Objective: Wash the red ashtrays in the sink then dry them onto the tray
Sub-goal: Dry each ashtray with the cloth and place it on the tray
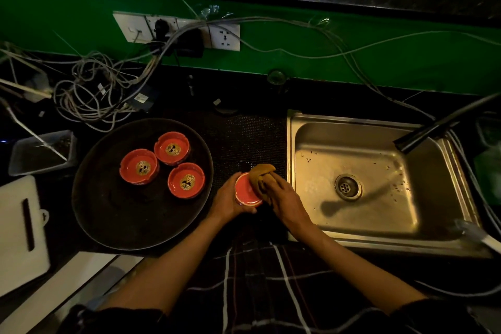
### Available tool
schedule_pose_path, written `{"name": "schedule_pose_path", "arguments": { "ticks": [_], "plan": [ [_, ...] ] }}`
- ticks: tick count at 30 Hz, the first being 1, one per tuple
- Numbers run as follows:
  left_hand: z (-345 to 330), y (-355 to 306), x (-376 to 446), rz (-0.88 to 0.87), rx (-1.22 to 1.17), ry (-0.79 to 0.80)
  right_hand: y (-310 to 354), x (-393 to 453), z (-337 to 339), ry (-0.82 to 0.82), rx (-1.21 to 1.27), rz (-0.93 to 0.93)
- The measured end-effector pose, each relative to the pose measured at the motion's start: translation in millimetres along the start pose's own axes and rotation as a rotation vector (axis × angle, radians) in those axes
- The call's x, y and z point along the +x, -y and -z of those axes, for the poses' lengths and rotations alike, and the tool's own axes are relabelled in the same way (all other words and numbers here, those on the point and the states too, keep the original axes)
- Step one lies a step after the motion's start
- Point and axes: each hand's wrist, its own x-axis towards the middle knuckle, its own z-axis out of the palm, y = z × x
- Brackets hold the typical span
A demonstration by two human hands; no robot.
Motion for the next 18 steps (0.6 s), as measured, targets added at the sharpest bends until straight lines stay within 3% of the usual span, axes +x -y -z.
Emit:
{"name": "schedule_pose_path", "arguments": {
  "ticks": [4,12,18],
  "plan": [
    [1.7,-17.0,7.3,0.001,0.230,0.082,-5.9,-0.1,-2.5,-0.153,0.050,-0.145],
    [-11.9,-36.2,18.8,-0.132,0.642,0.058,-5.6,0.5,-4.2,0.054,-0.249,-0.110],
    [-0.7,-41.4,28.3,-0.153,0.687,0.068,-3.2,0.8,-0.8,-0.003,-0.200,-0.103]
  ]
}}
